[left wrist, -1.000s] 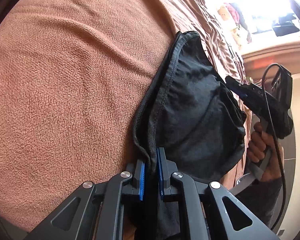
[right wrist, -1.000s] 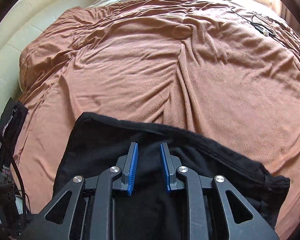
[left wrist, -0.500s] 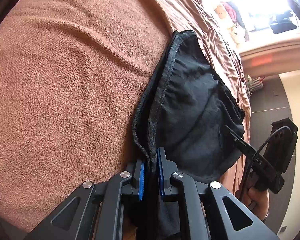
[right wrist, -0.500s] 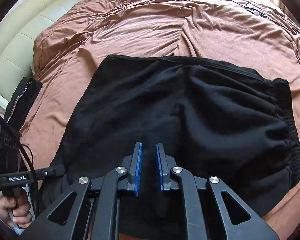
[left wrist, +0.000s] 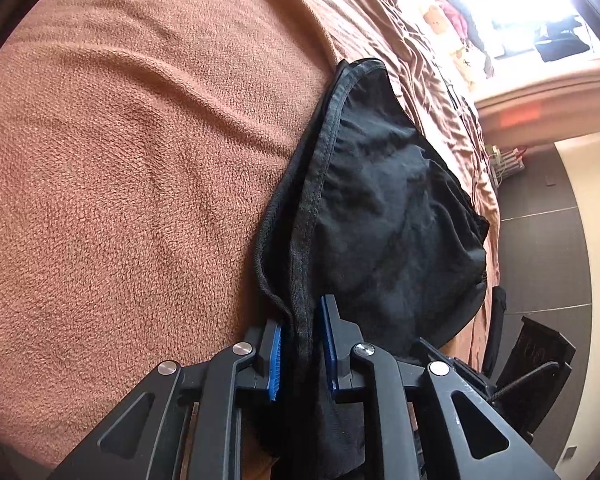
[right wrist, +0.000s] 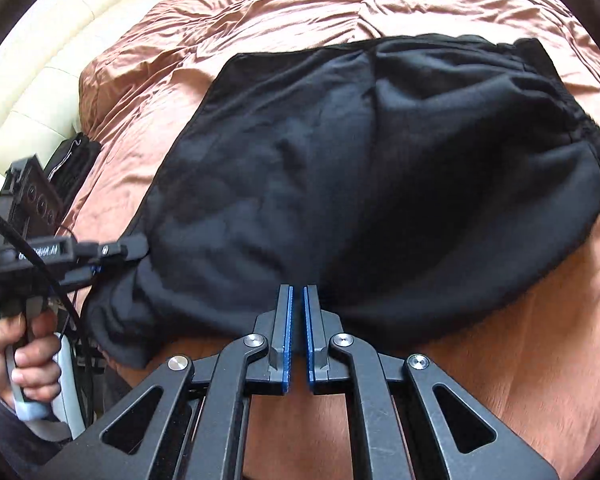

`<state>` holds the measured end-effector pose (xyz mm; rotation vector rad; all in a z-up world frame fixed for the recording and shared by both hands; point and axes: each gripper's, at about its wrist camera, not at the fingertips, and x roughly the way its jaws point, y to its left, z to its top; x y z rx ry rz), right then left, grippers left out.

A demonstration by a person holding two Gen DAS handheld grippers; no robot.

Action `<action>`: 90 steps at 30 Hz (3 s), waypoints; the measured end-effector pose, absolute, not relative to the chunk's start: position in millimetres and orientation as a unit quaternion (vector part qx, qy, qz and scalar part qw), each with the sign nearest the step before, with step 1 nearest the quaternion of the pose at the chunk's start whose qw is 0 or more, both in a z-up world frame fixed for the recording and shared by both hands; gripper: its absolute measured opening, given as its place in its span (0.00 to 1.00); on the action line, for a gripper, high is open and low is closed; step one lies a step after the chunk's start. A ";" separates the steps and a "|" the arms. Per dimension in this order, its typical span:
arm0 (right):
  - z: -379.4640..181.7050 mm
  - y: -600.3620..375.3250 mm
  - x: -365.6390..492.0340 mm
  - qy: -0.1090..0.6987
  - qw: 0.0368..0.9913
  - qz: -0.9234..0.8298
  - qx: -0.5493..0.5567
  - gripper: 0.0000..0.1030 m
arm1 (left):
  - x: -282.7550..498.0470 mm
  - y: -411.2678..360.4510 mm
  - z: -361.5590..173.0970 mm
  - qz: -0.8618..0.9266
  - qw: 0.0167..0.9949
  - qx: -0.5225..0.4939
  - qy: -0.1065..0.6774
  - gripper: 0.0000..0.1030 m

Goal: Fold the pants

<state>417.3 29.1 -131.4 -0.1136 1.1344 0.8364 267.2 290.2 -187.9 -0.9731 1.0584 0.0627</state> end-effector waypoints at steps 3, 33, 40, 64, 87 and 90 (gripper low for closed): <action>-121.0 21.3 418.8 0.516 0.763 0.388 -0.041 0.02 | 264.7 290.0 -186.3 0.026 0.756 -0.443 0.482 0.17; -110.2 -40.8 439.1 0.496 0.760 0.413 0.076 0.02 | 317.8 232.5 -58.6 -0.062 0.823 -0.378 0.421 0.09; -96.6 -86.7 441.6 0.472 0.778 0.402 0.104 0.03 | 352.3 194.6 -42.5 -0.087 0.827 -0.348 0.432 0.09; -96.0 -178.4 449.5 0.455 0.784 0.376 0.193 0.28 | 419.1 126.1 -78.2 -0.104 0.806 -0.306 0.496 0.11; -73.2 -71.6 493.7 0.508 0.767 0.357 0.162 0.64 | 375.0 214.0 -118.9 -0.033 0.804 -0.368 0.466 0.51; -65.3 -56.7 492.9 0.513 0.774 0.343 0.140 0.65 | 367.2 220.9 -121.7 -0.031 0.805 -0.373 0.460 0.51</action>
